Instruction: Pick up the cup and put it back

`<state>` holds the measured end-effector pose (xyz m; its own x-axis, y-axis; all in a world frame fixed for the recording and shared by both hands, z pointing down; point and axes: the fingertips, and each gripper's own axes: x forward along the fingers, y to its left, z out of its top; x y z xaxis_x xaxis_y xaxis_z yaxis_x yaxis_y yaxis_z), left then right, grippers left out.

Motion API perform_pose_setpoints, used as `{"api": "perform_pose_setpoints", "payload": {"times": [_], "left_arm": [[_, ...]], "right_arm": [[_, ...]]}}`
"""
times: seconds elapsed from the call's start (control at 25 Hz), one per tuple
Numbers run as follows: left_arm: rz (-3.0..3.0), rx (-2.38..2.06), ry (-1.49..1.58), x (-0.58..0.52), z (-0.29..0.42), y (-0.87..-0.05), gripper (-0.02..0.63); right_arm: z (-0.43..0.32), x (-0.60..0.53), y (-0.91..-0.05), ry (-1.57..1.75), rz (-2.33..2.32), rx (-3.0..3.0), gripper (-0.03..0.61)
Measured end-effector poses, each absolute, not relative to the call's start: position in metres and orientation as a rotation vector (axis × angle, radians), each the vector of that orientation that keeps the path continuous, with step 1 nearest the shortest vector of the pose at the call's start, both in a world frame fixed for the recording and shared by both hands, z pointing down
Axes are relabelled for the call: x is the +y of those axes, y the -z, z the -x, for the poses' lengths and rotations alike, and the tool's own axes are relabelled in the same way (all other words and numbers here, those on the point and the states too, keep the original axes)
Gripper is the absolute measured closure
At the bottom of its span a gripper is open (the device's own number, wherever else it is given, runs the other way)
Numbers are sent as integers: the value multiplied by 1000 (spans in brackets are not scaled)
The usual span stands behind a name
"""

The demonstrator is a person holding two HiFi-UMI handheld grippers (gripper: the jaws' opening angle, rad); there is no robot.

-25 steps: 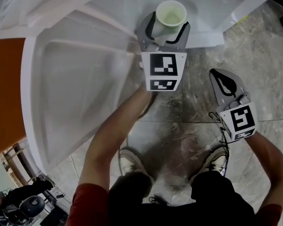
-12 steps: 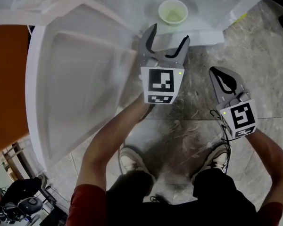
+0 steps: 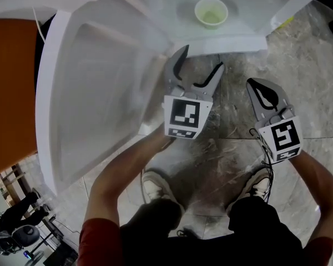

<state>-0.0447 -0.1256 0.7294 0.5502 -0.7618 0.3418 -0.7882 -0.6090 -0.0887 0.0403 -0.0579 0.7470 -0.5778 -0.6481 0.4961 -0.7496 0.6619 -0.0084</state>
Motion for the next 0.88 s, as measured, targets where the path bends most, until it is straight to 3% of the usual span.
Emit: {"api": "perform_pose_setpoints", "payload": {"times": [0.88], "left_arm": [[-2732, -1247, -477, -31, 81, -721, 281]], "right_arm": [[-9, -33, -747, -256, -994, -2423, 577]]}}
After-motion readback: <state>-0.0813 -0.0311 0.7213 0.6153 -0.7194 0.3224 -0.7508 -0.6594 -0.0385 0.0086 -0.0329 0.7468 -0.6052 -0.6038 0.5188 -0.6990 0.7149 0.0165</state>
